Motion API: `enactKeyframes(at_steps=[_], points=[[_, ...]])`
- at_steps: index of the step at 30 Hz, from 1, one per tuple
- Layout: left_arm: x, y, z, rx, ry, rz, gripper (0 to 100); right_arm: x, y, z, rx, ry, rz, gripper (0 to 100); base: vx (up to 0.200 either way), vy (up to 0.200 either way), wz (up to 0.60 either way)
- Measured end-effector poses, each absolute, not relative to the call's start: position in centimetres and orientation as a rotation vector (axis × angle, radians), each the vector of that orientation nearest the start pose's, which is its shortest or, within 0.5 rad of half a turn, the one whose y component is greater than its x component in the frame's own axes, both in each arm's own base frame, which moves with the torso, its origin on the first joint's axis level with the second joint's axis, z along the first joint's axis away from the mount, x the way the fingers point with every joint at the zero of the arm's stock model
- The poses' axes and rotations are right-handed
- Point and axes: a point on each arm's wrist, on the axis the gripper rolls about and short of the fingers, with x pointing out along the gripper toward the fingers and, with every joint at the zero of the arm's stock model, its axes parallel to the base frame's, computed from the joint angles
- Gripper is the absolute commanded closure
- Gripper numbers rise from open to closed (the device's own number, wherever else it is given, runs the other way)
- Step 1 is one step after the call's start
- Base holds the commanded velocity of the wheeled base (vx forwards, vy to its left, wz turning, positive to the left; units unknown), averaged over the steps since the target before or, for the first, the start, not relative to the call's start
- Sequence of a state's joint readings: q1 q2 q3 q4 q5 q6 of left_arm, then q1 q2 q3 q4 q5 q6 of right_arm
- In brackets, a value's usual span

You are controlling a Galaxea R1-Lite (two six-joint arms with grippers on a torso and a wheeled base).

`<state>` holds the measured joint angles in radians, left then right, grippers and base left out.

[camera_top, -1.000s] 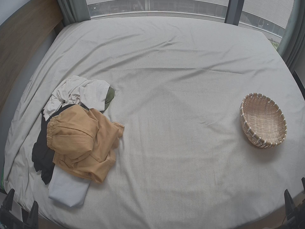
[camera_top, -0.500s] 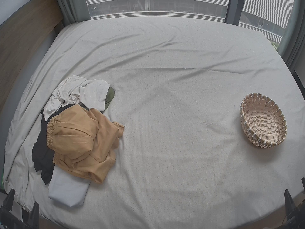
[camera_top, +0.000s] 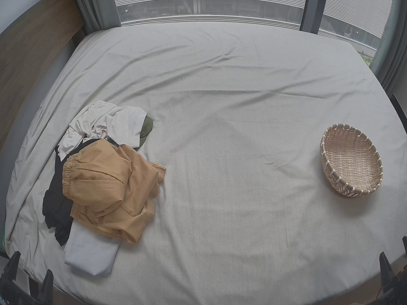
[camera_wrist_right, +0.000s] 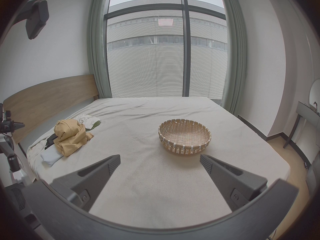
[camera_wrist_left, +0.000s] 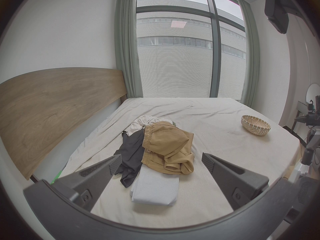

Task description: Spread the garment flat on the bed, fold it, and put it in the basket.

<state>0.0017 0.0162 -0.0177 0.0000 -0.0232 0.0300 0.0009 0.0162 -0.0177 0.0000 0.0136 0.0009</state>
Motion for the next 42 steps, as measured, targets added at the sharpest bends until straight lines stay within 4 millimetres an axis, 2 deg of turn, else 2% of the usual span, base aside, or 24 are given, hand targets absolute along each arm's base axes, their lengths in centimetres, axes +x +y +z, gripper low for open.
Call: enactKeyframes(at_steps=[9, 12, 17, 20, 23, 31, 42], points=[[-2.4, -0.1, 8.6, 0.030, -0.033, -0.021, 0, -2.3, 0.0, 8.1, 0.002, -0.001, 0.014, 0, 0.000, 0.000, 0.00], [-2.7, -0.1, 10.3, 0.028, -0.086, -0.021, 0, -2.3, 0.0, 8.1, 0.002, -0.001, 0.014, 0, 0.000, 0.000, 0.00], [-3.4, 0.0, 15.6, -0.011, -0.174, -0.061, 0, -2.3, 0.0, 8.1, 0.004, -0.001, 0.014, 0, 0.000, 0.000, 0.00], [-3.4, 0.0, 17.5, -0.066, -0.183, -0.114, 0, -2.3, 0.0, 8.1, 0.005, -0.001, 0.014, 0, 0.000, 0.000, 0.00], [-2.4, 0.0, 18.5, -0.191, -0.125, -0.184, 0, -2.3, 0.0, 8.1, 0.006, -0.001, 0.014, 0, 0.000, 0.000, 0.00], [2.3, -0.8, 17.3, -0.444, 0.195, -0.307, 0, -2.3, 0.0, 8.1, 0.006, -0.001, 0.014, 0, 0.000, 0.000, 0.00], [6.9, -1.8, 15.4, -0.472, 0.463, -0.320, 0, -2.3, 0.0, 8.1, 0.006, -0.001, 0.015, 0, 0.000, 0.000, 0.00]])
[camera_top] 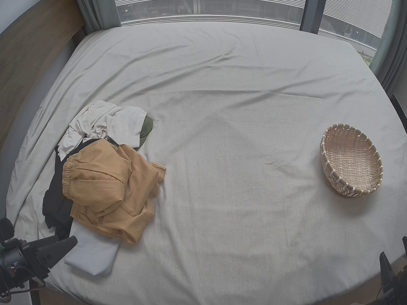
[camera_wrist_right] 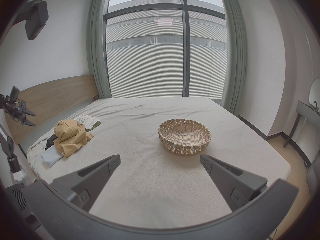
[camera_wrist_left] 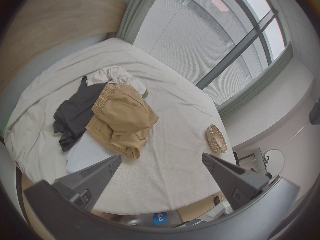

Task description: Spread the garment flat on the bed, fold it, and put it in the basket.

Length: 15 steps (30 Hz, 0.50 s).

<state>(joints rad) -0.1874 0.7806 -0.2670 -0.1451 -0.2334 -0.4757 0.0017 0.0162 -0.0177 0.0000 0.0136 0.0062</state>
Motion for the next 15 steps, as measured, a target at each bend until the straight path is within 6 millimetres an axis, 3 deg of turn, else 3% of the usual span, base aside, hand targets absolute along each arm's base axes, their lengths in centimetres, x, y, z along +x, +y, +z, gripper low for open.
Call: enactKeyframes(at_steps=[8, 15], points=[[10.9, -2.5, 14.6, -0.478, 0.541, -0.303, 0, -2.3, 0.0, 8.1, 0.006, -0.001, 0.014, 0, 0.000, 0.000, 0.00], [13.9, -2.9, 12.5, -0.480, 0.633, -0.273, 0, -2.3, 0.0, 8.1, 0.006, -0.001, 0.014, 0, 0.000, 0.000, 0.00]])
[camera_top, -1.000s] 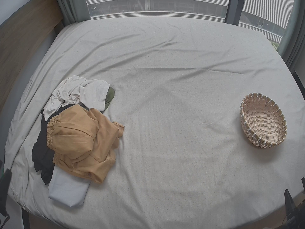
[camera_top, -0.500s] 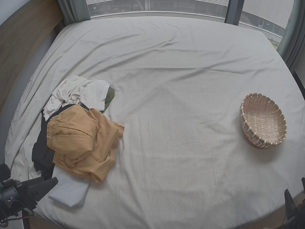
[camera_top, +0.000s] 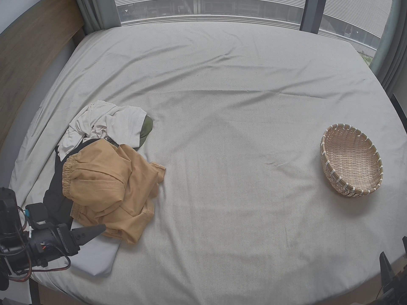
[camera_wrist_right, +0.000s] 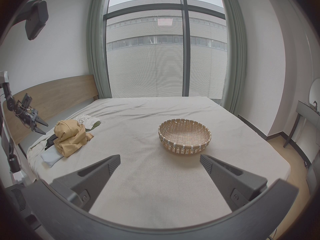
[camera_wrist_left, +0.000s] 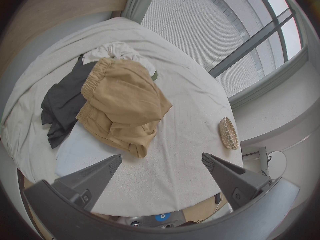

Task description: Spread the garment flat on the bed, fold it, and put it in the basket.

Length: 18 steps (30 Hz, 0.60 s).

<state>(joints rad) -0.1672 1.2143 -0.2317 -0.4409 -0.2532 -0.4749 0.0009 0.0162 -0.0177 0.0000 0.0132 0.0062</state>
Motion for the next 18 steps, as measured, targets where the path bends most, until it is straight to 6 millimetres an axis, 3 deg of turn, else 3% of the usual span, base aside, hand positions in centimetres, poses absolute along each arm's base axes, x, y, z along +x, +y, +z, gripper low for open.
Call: enactKeyframes(at_steps=[9, 18], points=[[16.6, -2.6, 10.2, -0.495, 0.687, -0.239, 0, -2.3, 0.0, 8.1, 0.006, -0.001, 0.014, 0, 0.000, 0.000, 0.00], [17.8, -2.5, 7.8, -0.500, 0.739, -0.216, 0, -2.3, 0.0, 8.1, 0.006, -0.001, 0.014, 0, 0.000, 0.000, 0.00]])
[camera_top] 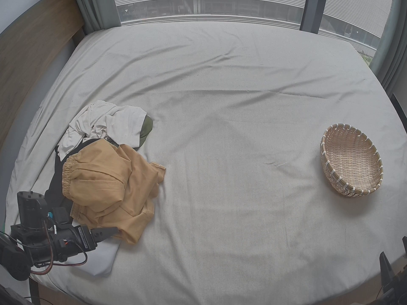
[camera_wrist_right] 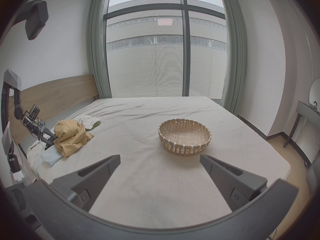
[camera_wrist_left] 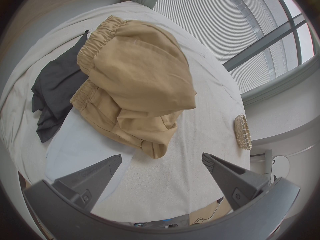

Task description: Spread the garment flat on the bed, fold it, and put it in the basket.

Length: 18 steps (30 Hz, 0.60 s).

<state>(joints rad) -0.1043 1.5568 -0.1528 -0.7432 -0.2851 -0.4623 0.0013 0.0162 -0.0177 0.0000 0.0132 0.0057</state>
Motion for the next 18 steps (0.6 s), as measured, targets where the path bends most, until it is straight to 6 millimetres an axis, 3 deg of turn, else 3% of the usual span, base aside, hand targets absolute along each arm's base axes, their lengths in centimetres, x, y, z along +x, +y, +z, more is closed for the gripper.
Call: enactKeyframes(at_steps=[18], points=[[19.5, -3.1, 3.1, -0.487, 0.751, -0.222, 0, -2.3, 0.0, 8.1, 0.006, -0.001, 0.014, 0, 0.000, 0.000, 0.00]])
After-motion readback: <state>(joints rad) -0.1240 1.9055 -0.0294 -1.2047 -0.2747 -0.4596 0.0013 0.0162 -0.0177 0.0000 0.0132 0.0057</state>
